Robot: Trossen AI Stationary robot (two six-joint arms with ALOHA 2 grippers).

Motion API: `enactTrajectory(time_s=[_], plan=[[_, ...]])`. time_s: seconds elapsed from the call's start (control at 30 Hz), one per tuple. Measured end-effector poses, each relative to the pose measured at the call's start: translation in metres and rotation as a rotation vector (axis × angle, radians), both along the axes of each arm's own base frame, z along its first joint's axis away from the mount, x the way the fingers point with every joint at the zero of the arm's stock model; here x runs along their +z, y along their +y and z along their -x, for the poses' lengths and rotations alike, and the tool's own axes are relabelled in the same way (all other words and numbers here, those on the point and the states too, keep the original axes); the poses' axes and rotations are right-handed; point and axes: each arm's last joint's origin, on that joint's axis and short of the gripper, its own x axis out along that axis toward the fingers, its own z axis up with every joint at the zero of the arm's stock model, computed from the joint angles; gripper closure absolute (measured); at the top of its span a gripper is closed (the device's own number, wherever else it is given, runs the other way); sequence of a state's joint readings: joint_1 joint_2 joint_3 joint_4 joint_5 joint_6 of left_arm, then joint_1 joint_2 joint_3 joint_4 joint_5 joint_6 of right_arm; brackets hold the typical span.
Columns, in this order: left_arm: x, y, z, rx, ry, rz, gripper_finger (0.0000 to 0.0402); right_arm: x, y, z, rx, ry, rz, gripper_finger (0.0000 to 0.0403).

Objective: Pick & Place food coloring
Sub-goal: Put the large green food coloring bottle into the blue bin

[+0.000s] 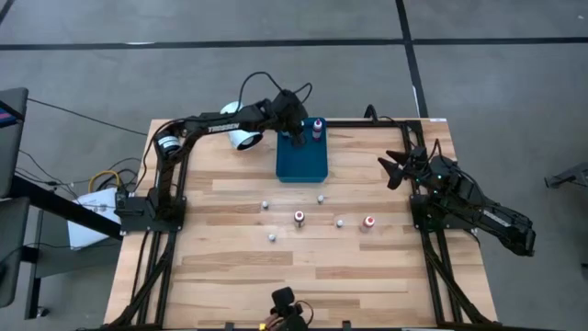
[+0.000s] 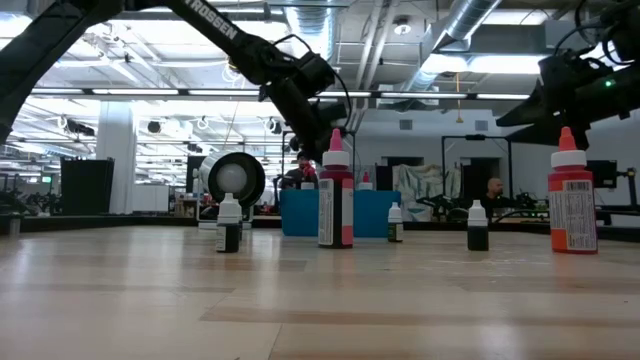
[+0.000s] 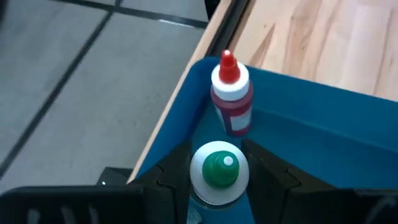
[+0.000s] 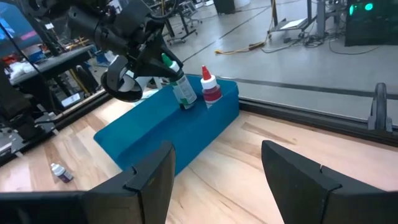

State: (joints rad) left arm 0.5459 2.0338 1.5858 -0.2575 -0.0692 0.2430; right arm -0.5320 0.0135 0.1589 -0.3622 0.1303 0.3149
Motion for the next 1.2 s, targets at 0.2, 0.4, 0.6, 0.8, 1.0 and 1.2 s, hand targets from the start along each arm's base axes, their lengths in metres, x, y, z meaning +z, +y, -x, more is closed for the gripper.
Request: enactTrajectory(time_s=[0.2, 0.4, 0.6, 0.8, 1.0, 1.2], plan=[[-0.003, 0.007, 0.005, 0.015, -0.008, -0.002, 0.0295, 0.000, 0.000, 0.000, -0.001, 0.001, -0.001, 0.0178], [-0.004, 0.009, 0.006, 0.021, -0.013, -0.018, 0.0295, 0.000, 0.000, 0.000, -0.001, 0.001, -0.001, 0.0178], [-0.004, 0.009, 0.006, 0.016, -0.013, -0.013, 0.0295, 0.000, 0.000, 0.000, -0.001, 0.001, -0.001, 0.0178], [-0.018, 0.012, 0.003, 0.022, 0.014, -0.010, 0.0295, 0.000, 0.000, 0.000, 0.000, 0.001, -0.001, 0.0178], [-0.022, 0.016, 0.001, 0.031, 0.001, -0.036, 0.0295, 0.000, 0.000, 0.000, 0.002, 0.004, -0.003, 0.0178], [-0.022, 0.016, 0.001, 0.031, 0.006, -0.034, 0.0294, -0.001, 0.000, 0.000, 0.002, 0.009, -0.006, 0.0178]])
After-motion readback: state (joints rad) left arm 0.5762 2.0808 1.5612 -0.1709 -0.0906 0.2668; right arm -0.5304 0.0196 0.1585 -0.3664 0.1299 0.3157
